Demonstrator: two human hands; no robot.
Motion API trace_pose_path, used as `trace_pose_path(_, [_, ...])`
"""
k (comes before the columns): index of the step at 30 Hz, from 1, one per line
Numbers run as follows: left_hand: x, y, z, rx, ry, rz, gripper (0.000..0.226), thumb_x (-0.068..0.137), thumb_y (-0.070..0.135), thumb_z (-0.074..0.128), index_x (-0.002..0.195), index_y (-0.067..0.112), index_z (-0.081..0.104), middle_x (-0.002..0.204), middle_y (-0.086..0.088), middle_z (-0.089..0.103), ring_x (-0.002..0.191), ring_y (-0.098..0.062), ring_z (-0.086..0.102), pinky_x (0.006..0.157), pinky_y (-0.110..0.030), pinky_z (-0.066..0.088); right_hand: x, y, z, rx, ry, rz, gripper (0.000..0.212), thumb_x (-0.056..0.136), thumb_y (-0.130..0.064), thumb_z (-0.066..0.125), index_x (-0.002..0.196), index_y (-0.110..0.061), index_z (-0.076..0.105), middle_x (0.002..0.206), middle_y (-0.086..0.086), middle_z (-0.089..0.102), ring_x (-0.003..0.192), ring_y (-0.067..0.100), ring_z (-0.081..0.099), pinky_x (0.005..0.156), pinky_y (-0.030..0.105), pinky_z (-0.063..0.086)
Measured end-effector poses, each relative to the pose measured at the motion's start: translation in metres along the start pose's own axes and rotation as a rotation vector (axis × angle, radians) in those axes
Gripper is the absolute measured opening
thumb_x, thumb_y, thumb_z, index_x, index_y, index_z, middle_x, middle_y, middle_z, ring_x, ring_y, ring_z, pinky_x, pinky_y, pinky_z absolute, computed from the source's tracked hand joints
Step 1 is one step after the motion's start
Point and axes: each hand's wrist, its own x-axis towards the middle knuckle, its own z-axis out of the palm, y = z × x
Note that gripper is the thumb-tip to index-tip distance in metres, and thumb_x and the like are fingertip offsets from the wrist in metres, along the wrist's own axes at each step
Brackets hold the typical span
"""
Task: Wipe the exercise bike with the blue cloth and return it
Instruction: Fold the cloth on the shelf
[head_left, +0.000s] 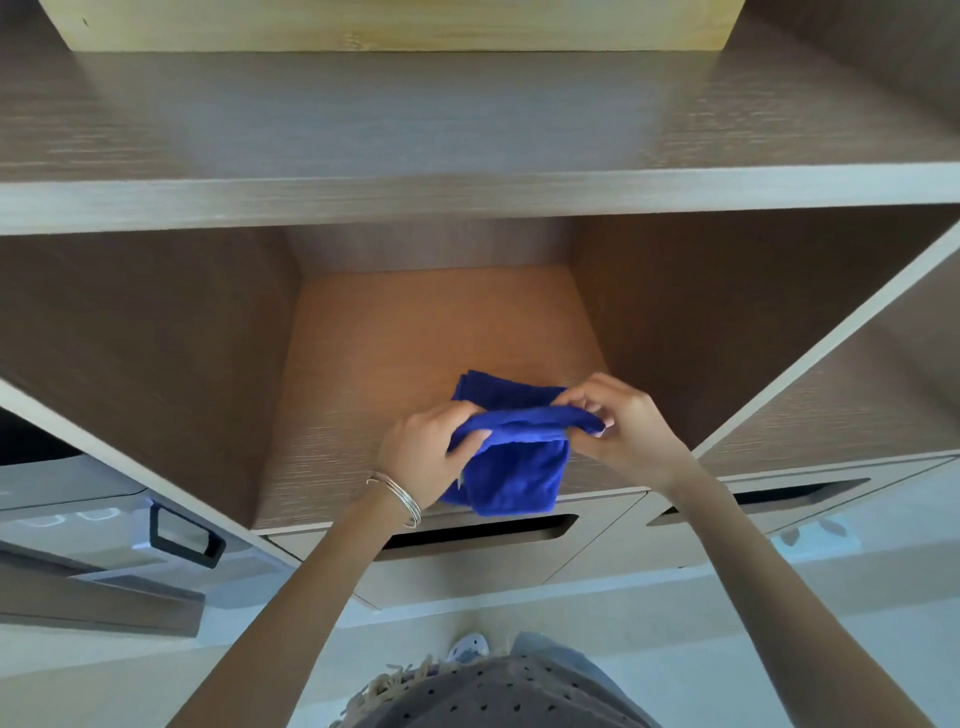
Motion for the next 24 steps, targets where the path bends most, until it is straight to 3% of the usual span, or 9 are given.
trace_pose_path(3, [0.029,0.008,-0.02,-0.156,-0.034,-0.034,0.014,0.087,0.026,0.058,0.081,0.014,0.062,0.061,-0.003,0.06,0.059,-0.023,0.052,0.057,-0.03,0.037,0.016,-0.01,-0.011,0.015,-0.03,-0.018,0.024,0.073,-0.008,0.074,0.088,-0.024,0.067,0.083,-0.007,0.06,0.069,0.005,0.057,0.064,0.01,0.042])
trace_pose_path(6, [0.058,0.006,-0.038,-0.398,-0.058,-0.115,0.03,0.085,0.016,0.064,0.059,0.016,0.049,0.048,0.01,0.041,0.048,-0.002,0.037,0.048,-0.017,0.027,0.042,-0.016,-0.022,0.124,0.008,0.067,0.009,0.078,-0.018,0.072,0.079,-0.012,0.066,0.07,0.007,0.061,0.055,0.007,0.053,0.058,0.024,0.044])
trace_pose_path(10, [0.108,-0.008,-0.043,-0.561,-0.055,-0.257,0.025,0.082,0.017,0.068,0.061,0.018,0.056,0.059,0.008,0.052,0.047,0.008,0.048,0.048,-0.007,0.036,0.094,-0.017,-0.028,0.08,0.129,0.198,0.018,0.081,-0.022,0.069,0.083,-0.005,0.068,0.068,0.008,0.062,0.04,0.0,0.054,0.05,0.015,0.043])
trace_pose_path(12, [0.136,-0.018,-0.035,-0.616,0.026,-0.356,0.003,0.083,0.01,0.066,0.083,0.007,0.067,0.075,-0.005,0.064,0.068,-0.003,0.059,0.071,-0.022,0.051,0.119,-0.016,-0.024,-0.006,0.229,0.241,0.02,0.083,-0.016,0.066,0.099,-0.004,0.068,0.082,0.012,0.068,0.061,0.001,0.065,0.06,0.011,0.044])
trace_pose_path(14, [0.156,-0.026,-0.028,-0.72,0.107,-0.451,0.03,0.087,0.0,0.059,0.117,-0.002,0.058,0.113,-0.022,0.062,0.102,-0.022,0.059,0.098,-0.036,0.046,0.134,-0.015,-0.018,-0.121,0.297,0.267,0.035,0.086,-0.009,0.06,0.12,-0.004,0.06,0.111,0.018,0.063,0.104,0.019,0.062,0.085,0.014,0.037])
trace_pose_path(15, [0.159,-0.03,-0.025,-0.756,0.125,-0.467,0.041,0.088,-0.003,0.056,0.128,-0.002,0.049,0.131,-0.022,0.053,0.118,-0.024,0.052,0.103,-0.031,0.04,0.136,-0.014,-0.014,-0.151,0.301,0.272,0.041,0.087,-0.007,0.058,0.128,-0.004,0.053,0.126,0.02,0.054,0.116,0.025,0.053,0.093,0.014,0.031])
trace_pose_path(17, [0.155,-0.039,-0.016,-0.726,0.099,-0.461,0.053,0.09,-0.001,0.054,0.139,0.006,0.036,0.145,-0.013,0.041,0.13,-0.019,0.041,0.101,-0.023,0.034,0.128,-0.009,-0.007,-0.179,0.293,0.245,0.045,0.087,-0.004,0.055,0.132,-0.005,0.049,0.137,0.018,0.042,0.123,0.026,0.047,0.095,0.009,0.025])
trace_pose_path(19, [0.138,-0.051,-0.002,-0.562,0.009,-0.423,0.055,0.089,0.0,0.055,0.14,0.012,0.037,0.146,-0.007,0.04,0.132,-0.017,0.038,0.101,-0.02,0.03,0.107,-0.002,0.003,-0.183,0.228,0.217,0.039,0.086,-0.001,0.054,0.124,-0.008,0.057,0.132,0.014,0.049,0.117,0.025,0.052,0.093,0.01,0.03])
trace_pose_path(24, [0.077,-0.077,0.027,-0.165,-0.254,-0.194,0.034,0.091,0.007,0.053,0.124,0.013,0.057,0.146,-0.003,0.04,0.135,-0.019,0.037,0.111,-0.025,0.025,0.04,0.007,0.037,-0.156,-0.133,0.38,0.025,0.085,-0.008,0.054,0.103,-0.016,0.07,0.11,0.004,0.069,0.099,0.023,0.063,0.092,0.035,0.048])
